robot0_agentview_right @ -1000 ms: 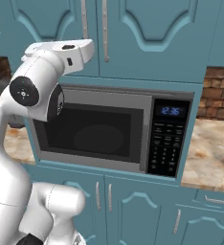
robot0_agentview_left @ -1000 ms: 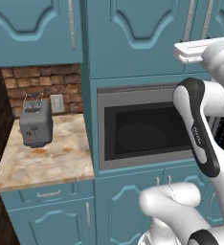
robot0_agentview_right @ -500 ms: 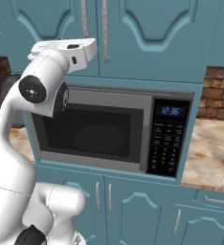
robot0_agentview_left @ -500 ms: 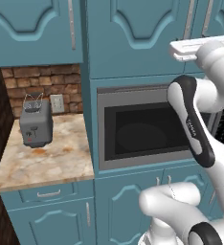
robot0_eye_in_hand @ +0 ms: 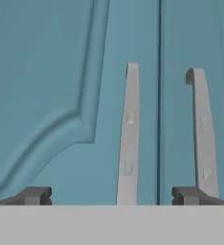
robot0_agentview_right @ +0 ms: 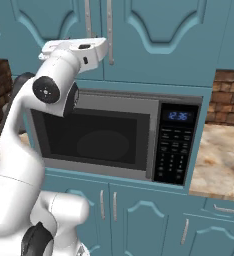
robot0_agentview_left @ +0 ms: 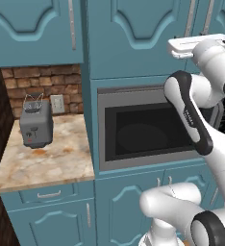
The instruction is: Get the candle and the liquor from the cabinet and move them to the dining counter.
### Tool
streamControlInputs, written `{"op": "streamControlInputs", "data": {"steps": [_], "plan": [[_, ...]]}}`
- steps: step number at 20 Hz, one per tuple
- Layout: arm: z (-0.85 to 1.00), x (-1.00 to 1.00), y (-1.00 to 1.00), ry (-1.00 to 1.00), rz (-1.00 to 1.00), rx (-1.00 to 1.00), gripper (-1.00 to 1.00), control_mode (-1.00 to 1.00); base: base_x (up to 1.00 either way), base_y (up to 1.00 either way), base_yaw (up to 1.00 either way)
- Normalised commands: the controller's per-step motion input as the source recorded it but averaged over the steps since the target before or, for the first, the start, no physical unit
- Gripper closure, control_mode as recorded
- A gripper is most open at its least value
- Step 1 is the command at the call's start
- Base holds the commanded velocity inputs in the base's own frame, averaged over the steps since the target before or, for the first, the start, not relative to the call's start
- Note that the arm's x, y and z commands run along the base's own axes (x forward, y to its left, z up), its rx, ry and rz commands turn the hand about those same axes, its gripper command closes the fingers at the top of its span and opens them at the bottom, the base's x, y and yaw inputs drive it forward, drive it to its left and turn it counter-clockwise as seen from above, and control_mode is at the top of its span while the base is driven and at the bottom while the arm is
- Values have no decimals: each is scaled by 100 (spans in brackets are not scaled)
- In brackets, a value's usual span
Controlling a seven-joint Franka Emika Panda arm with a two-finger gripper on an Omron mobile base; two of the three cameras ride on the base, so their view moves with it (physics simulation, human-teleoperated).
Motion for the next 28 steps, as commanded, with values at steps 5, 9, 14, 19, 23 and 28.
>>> {"op": "streamControlInputs", "data": {"steps": [5,9,14,19,23,28], "plan": [[-2,26,-3,-2,0,0,-100,-100,0,0,0],[0,20,-4,-3,0,2,-100,-100,0,0,0],[0,18,-8,-3,0,2,-100,-100,0,0,0],[0,21,-1,-1,0,1,-100,-100,0,0,0],[0,26,0,0,0,0,-100,-100,0,0,0],[0,19,0,0,0,0,100,-100,0,0,0]]}}
